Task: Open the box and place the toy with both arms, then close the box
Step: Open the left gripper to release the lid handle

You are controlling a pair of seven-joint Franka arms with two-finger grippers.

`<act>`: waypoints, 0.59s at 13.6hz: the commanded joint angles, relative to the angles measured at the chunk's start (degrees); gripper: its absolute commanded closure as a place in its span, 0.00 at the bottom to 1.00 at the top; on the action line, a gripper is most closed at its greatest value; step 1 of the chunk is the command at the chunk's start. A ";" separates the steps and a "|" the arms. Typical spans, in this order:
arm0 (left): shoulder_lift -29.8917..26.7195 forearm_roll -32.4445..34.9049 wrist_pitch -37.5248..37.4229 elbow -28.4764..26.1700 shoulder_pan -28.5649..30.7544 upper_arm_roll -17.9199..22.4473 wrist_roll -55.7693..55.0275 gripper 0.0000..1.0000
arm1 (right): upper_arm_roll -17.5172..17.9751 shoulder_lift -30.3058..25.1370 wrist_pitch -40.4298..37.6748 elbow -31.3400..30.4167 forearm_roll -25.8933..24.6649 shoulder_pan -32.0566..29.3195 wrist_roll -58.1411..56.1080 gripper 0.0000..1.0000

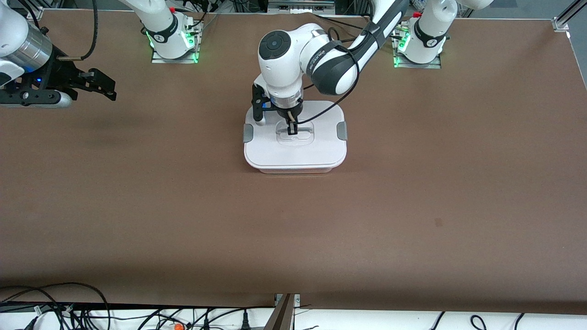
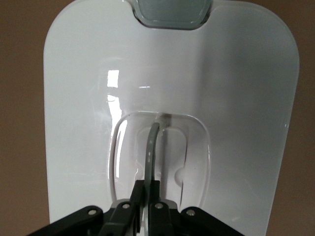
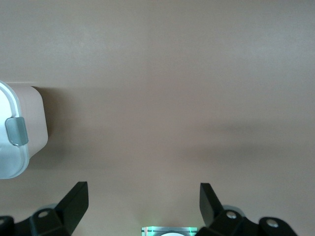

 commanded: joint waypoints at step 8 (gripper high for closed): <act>-6.58 -5.29 -14.93 10.70 12.42 2.54 -2.88 0.00 | 1.74 -1.92 -0.70 -1.75 0.14 -0.17 1.14 0.00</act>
